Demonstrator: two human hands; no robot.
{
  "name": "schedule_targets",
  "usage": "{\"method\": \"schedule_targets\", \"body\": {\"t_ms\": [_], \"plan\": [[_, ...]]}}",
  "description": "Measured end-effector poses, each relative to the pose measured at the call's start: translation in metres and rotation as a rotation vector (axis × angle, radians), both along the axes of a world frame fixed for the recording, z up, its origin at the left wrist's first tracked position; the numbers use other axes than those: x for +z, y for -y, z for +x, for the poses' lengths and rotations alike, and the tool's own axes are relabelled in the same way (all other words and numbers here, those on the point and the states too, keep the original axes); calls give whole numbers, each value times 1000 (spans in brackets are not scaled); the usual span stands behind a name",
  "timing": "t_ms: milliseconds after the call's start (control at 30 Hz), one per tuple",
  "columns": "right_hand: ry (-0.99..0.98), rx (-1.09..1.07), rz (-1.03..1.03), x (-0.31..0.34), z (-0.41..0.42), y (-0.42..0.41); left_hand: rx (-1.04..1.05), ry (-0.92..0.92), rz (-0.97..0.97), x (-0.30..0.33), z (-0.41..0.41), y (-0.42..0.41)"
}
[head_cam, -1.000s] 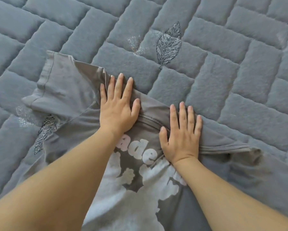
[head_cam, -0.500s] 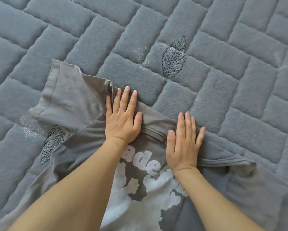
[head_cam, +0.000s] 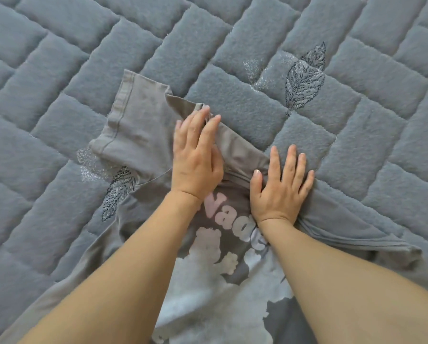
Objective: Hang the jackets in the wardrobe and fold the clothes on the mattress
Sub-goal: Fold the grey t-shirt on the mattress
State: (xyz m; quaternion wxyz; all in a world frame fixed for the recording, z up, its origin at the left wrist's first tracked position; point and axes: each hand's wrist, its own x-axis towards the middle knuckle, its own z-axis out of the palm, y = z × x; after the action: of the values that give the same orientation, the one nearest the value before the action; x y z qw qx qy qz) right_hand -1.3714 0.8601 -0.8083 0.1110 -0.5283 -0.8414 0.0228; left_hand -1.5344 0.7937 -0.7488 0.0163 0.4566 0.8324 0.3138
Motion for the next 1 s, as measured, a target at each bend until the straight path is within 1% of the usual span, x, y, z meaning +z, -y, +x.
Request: {"method": "schedule_targets", "body": {"t_ms": [33, 67, 133, 167, 200, 233, 267, 300, 367, 400, 433, 467, 500, 533, 567, 600, 633, 667, 700, 767, 800, 833, 867, 900, 967, 1000], "plan": [[-3, -1, 4, 0, 0, -2, 84, -26, -33, 6, -18, 4], [-2, -3, 7, 0, 1, -3, 216, -7, -111, 11, -37, 8], [5, -7, 5, -1, 2, -2, 544, 147, -350, 16, -76, 19], [12, -11, 9, -2, 4, -3, 676, 241, -472, 16, -90, 21], [15, -13, 12, -3, 4, -2, 747, 305, -576, 18, -101, 24], [13, -13, 14, -3, 4, -2, 764, 327, -635, 20, -110, 27], [14, -15, 17, -3, 4, -2, 740, 328, -659, 24, -116, 28], [15, -15, 18, -3, 4, -1, 704, 342, -628, 28, -122, 27], [5, -17, 19, -3, 3, 0, 636, 366, -480, 40, -126, 21], [2, -19, 20, -3, 3, 0, 596, 296, -426, 47, -121, 18], [-1, -18, 23, -4, 2, -1, 538, 145, -405, 55, -111, 15], [-5, -17, 28, -4, 2, -1, 456, -37, -389, 62, -97, 14], [-8, -16, 31, -4, 2, -1, 351, -177, -379, 67, -79, 13], [-7, -18, 31, -4, 2, 0, 235, -262, -392, 72, -58, 13], [-4, -21, 31, -4, 2, 0, 105, -303, -441, 74, -36, 14], [-3, -23, 32, -5, 2, 0, -31, -287, -513, 72, -15, 15], [-2, -20, 34, -5, 2, 0, -141, -234, -576, 70, 2, 19], [0, -17, 35, -5, 2, 0, -217, -153, -596, 67, 14, 22], [0, -13, 35, -5, 2, 0, -246, -62, -547, 65, 20, 25], [-1, -11, 36, -6, 2, 0, -187, 63, -319, 61, 14, 25], [-1, -13, 39, -6, 1, 0, -123, 72, -214, 56, 6, 23], [-1, -14, 41, -6, 1, 0, -51, 39, -171, 49, -1, 20], [-2, -13, 41, -5, 1, 0, 6, 1, -216, 42, -6, 19], [-3, -13, 41, -5, 1, 0, 19, -16, -331, 33, -7, 19], [-7, -16, 36, -4, 2, -1, -68, -55, -581, 9, -2, 18], [-6, -15, 31, -4, 1, -1, -122, -88, -639, -3, 2, 19]]}}
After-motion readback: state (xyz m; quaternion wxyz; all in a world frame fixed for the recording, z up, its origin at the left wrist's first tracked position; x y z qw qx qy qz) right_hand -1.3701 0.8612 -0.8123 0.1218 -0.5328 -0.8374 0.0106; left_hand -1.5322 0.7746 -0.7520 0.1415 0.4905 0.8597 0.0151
